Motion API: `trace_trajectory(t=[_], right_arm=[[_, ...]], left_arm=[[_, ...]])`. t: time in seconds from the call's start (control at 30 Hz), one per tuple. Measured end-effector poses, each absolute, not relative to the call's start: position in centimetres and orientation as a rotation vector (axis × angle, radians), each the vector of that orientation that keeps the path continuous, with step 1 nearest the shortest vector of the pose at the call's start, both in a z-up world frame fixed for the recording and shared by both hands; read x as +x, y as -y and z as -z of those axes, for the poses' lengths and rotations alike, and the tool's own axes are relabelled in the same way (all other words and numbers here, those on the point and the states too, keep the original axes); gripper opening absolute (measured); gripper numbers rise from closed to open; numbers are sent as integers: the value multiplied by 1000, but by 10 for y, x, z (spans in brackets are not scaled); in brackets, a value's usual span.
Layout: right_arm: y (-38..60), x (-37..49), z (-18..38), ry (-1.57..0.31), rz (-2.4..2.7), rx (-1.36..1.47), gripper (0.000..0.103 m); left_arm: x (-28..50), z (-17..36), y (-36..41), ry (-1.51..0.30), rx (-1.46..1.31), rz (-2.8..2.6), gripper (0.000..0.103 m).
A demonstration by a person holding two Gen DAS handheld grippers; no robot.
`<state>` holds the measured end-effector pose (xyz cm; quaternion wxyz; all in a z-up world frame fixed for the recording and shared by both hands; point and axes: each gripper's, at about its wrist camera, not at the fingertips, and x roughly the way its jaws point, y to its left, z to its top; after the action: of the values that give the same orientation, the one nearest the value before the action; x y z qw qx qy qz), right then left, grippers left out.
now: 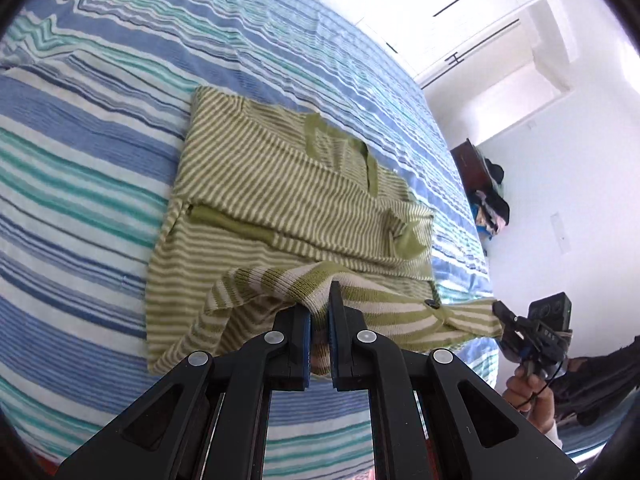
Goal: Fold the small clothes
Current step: 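Lift the hem with both grippers and fold it up toward the collar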
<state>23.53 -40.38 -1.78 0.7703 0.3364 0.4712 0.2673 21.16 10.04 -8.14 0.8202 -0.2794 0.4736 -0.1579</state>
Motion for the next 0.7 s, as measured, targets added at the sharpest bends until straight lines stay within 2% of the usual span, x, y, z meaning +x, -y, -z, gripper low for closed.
trace_trajectory(t=[0.2, 0.37, 0.47, 0.5, 0.53, 0.57, 0.6, 0.63, 0.7], right_arm=[[384, 350, 17, -964, -539, 706, 8], [372, 438, 43, -976, -467, 686, 8], [369, 473, 64, -981, -415, 682, 8], [369, 482, 71, -998, -371, 668, 14], [372, 489, 79, -1011, -323, 669, 24], [377, 494, 85, -1019, -285, 684, 47], [382, 495, 90, -1018, -258, 705, 57], [388, 494, 93, -1006, -237, 726, 65], [395, 485, 88, -975, -243, 731, 65]], left_arm=[[330, 86, -96, -1002, -548, 255, 5], [410, 112, -91, -1031, -479, 180, 5], [444, 134, -86, -1089, -423, 116, 13], [454, 141, -86, -1117, -409, 83, 31], [460, 145, -88, -1129, -400, 48, 52], [460, 146, -92, -1113, -401, 26, 58], [460, 145, -98, -1086, -408, 13, 62], [456, 143, -102, -1070, -419, 10, 62], [439, 136, -109, -1043, -445, 20, 63]])
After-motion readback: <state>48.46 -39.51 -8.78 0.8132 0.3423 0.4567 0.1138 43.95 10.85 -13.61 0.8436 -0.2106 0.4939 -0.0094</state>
